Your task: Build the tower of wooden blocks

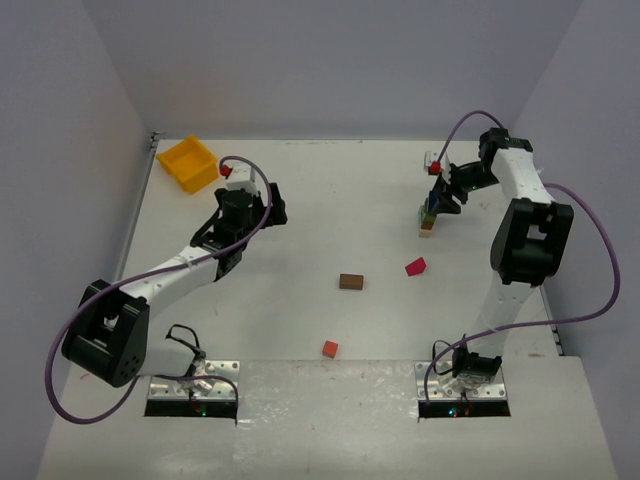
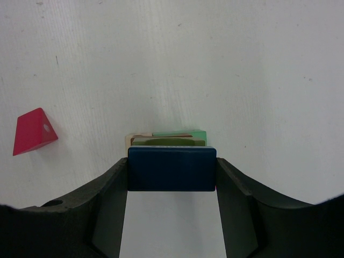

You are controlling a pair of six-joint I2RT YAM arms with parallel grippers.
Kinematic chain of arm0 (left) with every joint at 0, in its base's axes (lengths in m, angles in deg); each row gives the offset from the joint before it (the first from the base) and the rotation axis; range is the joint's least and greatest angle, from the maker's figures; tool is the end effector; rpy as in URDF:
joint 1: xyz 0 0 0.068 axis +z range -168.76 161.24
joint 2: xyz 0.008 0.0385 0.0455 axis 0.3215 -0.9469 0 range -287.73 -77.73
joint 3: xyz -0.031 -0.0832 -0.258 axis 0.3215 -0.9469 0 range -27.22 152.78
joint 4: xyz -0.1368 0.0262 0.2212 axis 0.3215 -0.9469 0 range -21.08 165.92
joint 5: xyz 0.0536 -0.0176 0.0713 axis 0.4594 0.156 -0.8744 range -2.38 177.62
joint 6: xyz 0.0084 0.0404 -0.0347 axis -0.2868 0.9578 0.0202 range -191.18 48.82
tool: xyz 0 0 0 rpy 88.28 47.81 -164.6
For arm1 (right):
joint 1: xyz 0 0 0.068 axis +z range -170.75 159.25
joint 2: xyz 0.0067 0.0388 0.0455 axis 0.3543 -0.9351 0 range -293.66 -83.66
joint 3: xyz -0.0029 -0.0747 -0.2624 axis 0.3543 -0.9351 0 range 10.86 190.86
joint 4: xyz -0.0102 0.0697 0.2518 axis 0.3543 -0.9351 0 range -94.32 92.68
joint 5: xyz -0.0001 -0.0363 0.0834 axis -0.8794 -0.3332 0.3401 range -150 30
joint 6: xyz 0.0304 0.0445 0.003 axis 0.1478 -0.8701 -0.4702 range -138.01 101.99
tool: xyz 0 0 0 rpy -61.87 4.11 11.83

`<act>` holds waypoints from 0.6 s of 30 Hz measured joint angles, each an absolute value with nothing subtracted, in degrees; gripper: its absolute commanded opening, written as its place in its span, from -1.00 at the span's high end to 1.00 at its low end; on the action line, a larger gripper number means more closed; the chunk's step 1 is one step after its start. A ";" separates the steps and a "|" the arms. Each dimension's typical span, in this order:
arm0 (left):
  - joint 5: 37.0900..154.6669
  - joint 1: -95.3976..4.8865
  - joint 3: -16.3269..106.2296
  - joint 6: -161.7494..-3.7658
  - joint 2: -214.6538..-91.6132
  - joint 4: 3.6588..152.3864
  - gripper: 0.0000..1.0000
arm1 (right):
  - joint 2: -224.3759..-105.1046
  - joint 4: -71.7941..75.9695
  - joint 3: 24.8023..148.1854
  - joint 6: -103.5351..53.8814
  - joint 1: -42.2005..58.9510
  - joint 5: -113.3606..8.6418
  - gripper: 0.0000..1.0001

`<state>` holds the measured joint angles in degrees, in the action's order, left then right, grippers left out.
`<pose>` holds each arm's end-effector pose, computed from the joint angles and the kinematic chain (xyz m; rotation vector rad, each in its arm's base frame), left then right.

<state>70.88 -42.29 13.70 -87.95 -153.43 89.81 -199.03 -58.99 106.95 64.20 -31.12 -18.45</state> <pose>0.2710 -0.1069 0.2403 -0.0806 1.9224 -0.1898 0.3978 -0.0488 0.2283 -1.5067 1.9538 0.5053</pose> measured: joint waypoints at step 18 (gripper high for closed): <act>70.91 -42.29 14.15 -87.91 -153.93 89.77 -1.00 | -199.03 -58.86 106.76 64.25 -31.12 -17.91 -0.12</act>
<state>70.91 -42.29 14.15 -87.91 -153.93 89.77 -199.03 -58.86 106.76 64.25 -31.12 -17.91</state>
